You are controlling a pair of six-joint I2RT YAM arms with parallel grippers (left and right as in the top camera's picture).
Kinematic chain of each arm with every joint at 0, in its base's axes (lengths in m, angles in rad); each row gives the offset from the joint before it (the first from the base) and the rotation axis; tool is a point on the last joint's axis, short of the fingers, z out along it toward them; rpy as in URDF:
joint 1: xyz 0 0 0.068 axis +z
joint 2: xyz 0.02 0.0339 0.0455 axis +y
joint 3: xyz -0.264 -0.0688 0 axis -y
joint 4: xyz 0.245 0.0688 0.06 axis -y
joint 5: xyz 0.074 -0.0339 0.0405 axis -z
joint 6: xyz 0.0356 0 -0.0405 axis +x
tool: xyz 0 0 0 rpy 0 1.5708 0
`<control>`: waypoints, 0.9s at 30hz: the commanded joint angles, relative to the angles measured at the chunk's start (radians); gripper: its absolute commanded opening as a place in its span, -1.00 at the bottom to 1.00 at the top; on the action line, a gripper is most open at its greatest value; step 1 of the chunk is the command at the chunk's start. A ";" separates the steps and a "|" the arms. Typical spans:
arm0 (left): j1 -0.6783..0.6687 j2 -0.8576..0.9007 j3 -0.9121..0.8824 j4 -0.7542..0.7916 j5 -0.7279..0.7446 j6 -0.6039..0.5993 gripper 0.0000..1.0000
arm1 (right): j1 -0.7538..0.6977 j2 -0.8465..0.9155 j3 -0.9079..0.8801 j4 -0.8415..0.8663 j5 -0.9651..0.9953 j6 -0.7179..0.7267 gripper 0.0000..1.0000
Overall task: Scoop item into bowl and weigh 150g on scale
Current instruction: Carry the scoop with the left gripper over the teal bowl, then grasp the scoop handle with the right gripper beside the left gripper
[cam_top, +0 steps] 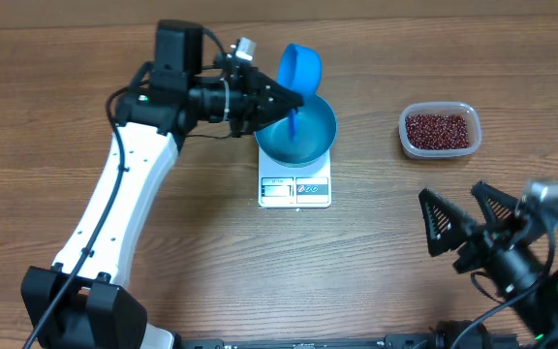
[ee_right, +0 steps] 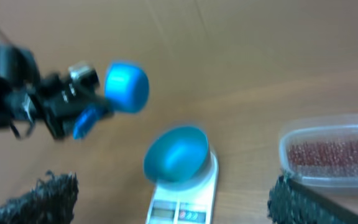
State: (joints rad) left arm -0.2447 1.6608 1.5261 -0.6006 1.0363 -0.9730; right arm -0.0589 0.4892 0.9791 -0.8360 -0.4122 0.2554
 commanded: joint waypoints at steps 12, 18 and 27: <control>-0.112 -0.002 0.016 0.141 -0.036 -0.292 -0.82 | 0.012 0.488 0.362 -0.103 -0.442 0.045 0.23; -0.132 -0.002 0.016 0.142 -0.083 -0.328 -0.82 | 0.151 0.557 0.362 -0.112 -0.257 0.106 0.21; -0.155 -0.002 0.016 0.142 -0.143 -0.375 -0.82 | 0.476 0.607 0.362 -0.002 0.199 0.238 0.25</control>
State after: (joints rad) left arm -0.3878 1.6608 1.5261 -0.4629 0.9192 -1.3212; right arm 0.3428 1.0798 1.3239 -0.8593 -0.4450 0.4202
